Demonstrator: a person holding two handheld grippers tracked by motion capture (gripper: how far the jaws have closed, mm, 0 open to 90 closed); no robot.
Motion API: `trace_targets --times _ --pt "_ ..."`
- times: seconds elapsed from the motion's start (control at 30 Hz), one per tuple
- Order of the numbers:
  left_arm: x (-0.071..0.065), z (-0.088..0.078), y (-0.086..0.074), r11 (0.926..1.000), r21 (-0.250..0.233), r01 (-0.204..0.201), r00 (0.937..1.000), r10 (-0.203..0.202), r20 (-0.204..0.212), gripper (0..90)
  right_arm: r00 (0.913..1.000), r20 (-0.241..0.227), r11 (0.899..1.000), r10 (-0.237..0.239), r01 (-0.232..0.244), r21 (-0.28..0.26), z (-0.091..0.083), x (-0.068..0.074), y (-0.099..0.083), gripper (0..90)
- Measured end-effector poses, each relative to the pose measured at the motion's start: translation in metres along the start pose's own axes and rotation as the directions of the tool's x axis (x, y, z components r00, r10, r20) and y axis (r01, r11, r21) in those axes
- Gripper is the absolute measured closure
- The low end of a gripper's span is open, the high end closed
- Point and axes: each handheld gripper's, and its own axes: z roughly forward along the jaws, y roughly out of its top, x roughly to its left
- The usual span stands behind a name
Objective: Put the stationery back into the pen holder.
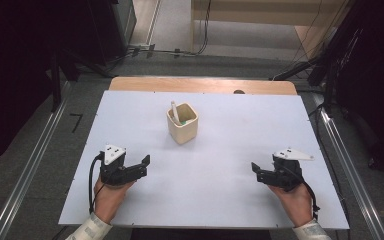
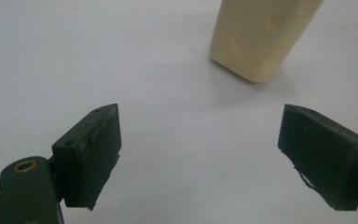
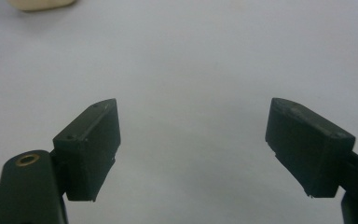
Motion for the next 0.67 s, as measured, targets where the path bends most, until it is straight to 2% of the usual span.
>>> trace_targets --times 0.1,0.3,0.47,0.67 --pt "0.005 -0.002 -0.001 1.0 -0.005 0.005 0.9999 -0.005 -0.013 13.3 0.9993 0.027 1.0 0.028 -0.028 0.005 -0.003 -0.012 -0.005 16.4" --pt "0.014 -0.005 -0.007 0.9997 0.019 0.018 0.9993 -0.017 -0.032 13.3 0.9936 0.082 0.997 0.077 -0.079 0.014 -0.012 -0.036 -0.018 15.9" --pt "0.019 -0.007 -0.01 0.9995 0.024 0.021 0.9985 -0.019 -0.05 13.2 0.9858 0.122 0.992 0.116 -0.121 0.034 -0.016 -0.052 -0.03 15.7" --pt "0.023 -0.005 -0.016 0.9981 0.058 0.021 0.9976 -0.018 -0.066 12.1 0.974 0.158 0.986 0.162 -0.168 0.023 -0.023 -0.068 -0.038 15.7"
